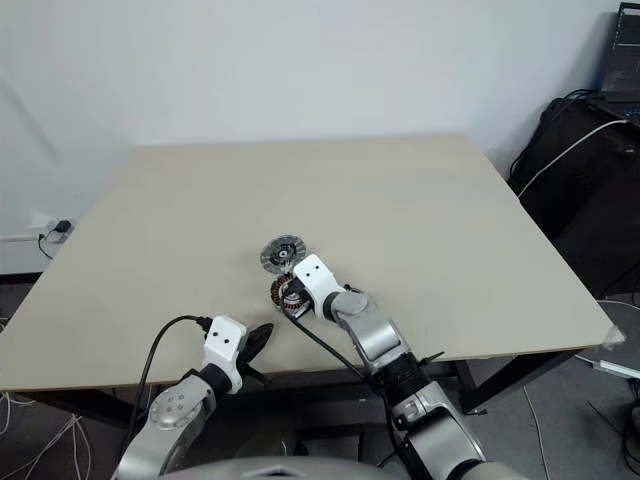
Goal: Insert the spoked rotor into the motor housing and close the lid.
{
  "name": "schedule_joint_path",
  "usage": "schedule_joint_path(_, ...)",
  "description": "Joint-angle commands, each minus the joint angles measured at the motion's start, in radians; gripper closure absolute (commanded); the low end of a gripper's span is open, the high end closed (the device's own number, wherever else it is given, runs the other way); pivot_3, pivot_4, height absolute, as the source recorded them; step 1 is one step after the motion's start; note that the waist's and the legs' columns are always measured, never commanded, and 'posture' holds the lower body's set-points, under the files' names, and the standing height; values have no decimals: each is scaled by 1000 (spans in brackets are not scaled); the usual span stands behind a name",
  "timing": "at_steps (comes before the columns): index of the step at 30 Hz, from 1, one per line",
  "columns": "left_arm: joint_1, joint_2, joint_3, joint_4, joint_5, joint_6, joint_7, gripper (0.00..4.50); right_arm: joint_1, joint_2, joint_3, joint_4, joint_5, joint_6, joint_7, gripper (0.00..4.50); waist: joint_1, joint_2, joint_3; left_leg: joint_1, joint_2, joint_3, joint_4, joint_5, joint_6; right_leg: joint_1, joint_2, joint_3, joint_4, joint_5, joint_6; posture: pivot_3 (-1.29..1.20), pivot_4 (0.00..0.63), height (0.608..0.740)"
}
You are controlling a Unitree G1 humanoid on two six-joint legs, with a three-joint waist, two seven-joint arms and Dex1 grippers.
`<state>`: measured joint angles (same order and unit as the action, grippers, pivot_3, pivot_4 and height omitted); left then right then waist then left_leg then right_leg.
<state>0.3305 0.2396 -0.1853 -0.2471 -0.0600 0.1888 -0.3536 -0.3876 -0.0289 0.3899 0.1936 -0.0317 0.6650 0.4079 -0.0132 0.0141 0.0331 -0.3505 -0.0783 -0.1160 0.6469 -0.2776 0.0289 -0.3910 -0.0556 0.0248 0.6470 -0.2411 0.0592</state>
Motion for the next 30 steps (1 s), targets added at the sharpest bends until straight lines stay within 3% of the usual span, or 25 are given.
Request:
schedule_joint_path(1,-16,2,5,-27,-5,-5,-4,4500,-10,11,-9,-54,7,4,-4,4484,0,0,0,0,0,0,0,0,0,0,0,0,0,0,0,0,0,740)
schedule_joint_path(7,-16,2,7,-29,-3,-5,-1,4500,-9,21,-22,-73,6,-39,-23,4484,0,0,0,0,0,0,0,0,0,0,0,0,0,0,0,0,0,740)
schedule_joint_path(13,-1,3,10,-42,-5,-4,4,4500,80,-31,-156,-269,73,-53,-33,4484,4,-1,-1,-1,0,0,0,0,0,0,-1,0,-1,0,0,0,0,740)
schedule_joint_path(20,-3,10,13,-40,-17,6,-13,4500,284,-145,-312,-515,153,50,-39,2321,11,-1,-1,-3,-1,0,1,-1,1,-1,-5,-1,-2,0,1,0,0,740)
schedule_joint_path(26,-28,20,13,-30,-28,21,-43,4500,406,-138,-417,-586,252,159,-50,366,4,0,-1,-3,2,0,1,0,1,-2,-5,-1,-1,-3,6,0,0,740)
schedule_joint_path(30,-37,27,13,-32,-32,31,-59,4500,423,-69,-483,-537,332,229,-77,366,5,0,-1,-4,1,0,3,0,1,-1,-5,-1,-1,-2,7,0,0,740)
